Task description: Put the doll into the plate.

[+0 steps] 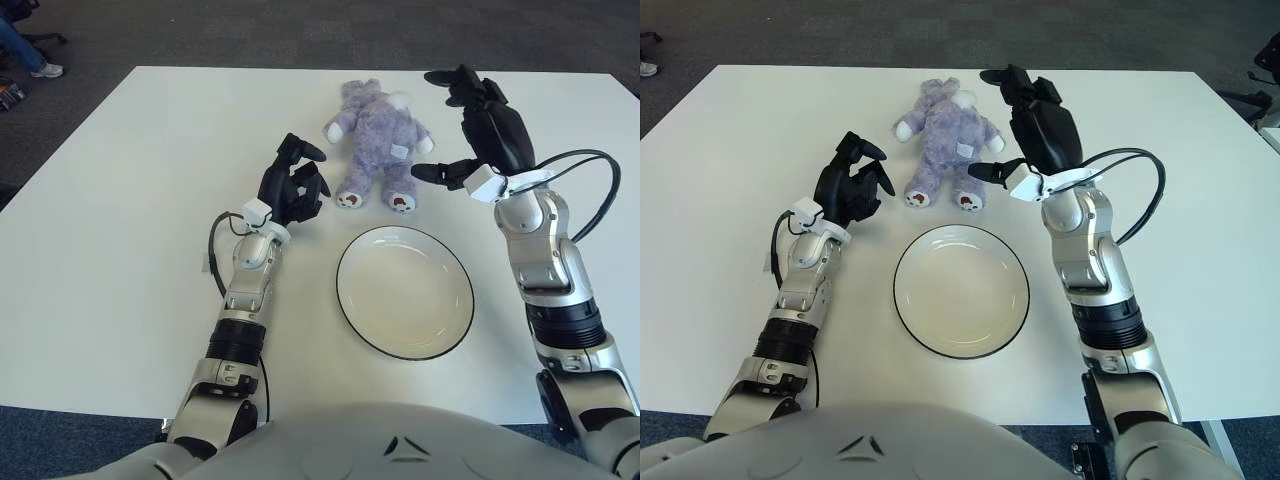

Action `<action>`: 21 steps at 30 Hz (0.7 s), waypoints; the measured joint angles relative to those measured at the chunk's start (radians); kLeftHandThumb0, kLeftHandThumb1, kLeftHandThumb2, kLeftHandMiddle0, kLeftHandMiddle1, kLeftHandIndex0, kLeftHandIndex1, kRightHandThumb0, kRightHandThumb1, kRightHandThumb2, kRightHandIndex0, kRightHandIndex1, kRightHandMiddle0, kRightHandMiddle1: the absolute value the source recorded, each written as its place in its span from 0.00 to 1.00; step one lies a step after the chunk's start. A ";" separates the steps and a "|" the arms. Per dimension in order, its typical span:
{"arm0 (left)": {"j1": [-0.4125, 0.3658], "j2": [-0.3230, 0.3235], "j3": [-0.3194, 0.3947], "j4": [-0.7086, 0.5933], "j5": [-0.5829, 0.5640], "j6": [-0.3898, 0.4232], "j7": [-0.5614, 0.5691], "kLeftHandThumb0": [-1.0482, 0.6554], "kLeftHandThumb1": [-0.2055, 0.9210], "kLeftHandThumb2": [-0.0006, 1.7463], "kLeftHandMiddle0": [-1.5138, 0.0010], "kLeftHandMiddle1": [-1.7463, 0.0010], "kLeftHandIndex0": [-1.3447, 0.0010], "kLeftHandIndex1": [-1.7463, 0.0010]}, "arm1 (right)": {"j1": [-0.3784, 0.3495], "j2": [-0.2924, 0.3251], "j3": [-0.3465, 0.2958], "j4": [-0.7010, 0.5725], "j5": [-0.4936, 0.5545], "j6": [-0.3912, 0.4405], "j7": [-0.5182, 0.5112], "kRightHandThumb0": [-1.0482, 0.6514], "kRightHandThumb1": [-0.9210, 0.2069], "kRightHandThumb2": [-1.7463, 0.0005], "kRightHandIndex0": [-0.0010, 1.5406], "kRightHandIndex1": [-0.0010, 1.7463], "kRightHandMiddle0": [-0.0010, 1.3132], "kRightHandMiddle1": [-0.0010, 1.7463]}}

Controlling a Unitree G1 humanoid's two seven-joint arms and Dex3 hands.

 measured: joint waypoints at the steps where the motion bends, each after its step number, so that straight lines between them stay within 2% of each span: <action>1: 0.000 0.000 0.000 0.000 0.000 0.001 0.000 0.40 0.84 0.44 0.47 0.03 0.78 0.00 | 0.000 0.001 0.000 -0.002 -0.001 0.001 -0.001 0.33 0.61 0.45 0.03 0.94 0.00 0.47; 8: 0.000 0.000 -0.001 0.000 0.001 0.010 0.000 0.40 0.84 0.44 0.47 0.03 0.78 0.00 | -0.002 0.004 0.011 0.004 -0.012 -0.012 -0.015 0.31 0.60 0.45 0.09 0.99 0.00 0.48; 11: 0.000 0.000 -0.002 0.000 0.002 0.010 0.000 0.40 0.85 0.44 0.47 0.03 0.78 0.00 | -0.006 0.004 0.020 0.014 -0.024 -0.020 -0.016 0.31 0.60 0.45 0.03 1.00 0.00 0.46; 13: 0.000 0.000 -0.002 0.000 0.002 0.010 0.000 0.40 0.85 0.43 0.47 0.03 0.78 0.00 | -0.013 0.004 0.029 0.025 -0.037 -0.020 -0.016 0.31 0.60 0.46 0.01 0.86 0.00 0.43; 14: 0.000 0.001 -0.002 0.000 0.002 0.010 0.000 0.40 0.85 0.43 0.47 0.03 0.78 0.00 | -0.021 0.004 0.035 0.035 -0.046 -0.019 -0.016 0.31 0.60 0.46 0.01 0.82 0.00 0.43; 15: 0.000 0.001 -0.003 0.000 0.002 0.010 0.000 0.40 0.85 0.43 0.47 0.03 0.78 0.00 | -0.029 0.004 0.042 0.047 -0.053 -0.017 -0.016 0.31 0.60 0.46 0.01 0.70 0.00 0.40; 16: 0.000 0.001 -0.003 0.000 0.002 0.010 0.000 0.40 0.85 0.43 0.47 0.03 0.78 0.00 | -0.040 0.005 0.049 0.063 -0.061 -0.016 -0.018 0.31 0.60 0.46 0.00 0.65 0.00 0.39; 19: 0.000 0.000 -0.003 0.000 0.002 0.010 0.000 0.40 0.85 0.43 0.47 0.03 0.78 0.00 | -0.083 0.012 0.069 0.133 -0.078 -0.015 -0.028 0.31 0.60 0.46 0.00 0.32 0.00 0.31; 20: 0.000 0.001 -0.003 0.000 0.002 0.010 0.000 0.40 0.85 0.43 0.47 0.03 0.78 0.00 | -0.098 0.014 0.076 0.159 -0.079 -0.016 -0.033 0.31 0.60 0.46 0.00 0.24 0.00 0.29; 21: 0.000 0.000 -0.004 0.000 0.002 0.010 0.000 0.40 0.85 0.43 0.47 0.03 0.78 0.00 | -0.111 0.017 0.082 0.182 -0.080 -0.017 -0.035 0.31 0.60 0.46 0.00 0.21 0.00 0.28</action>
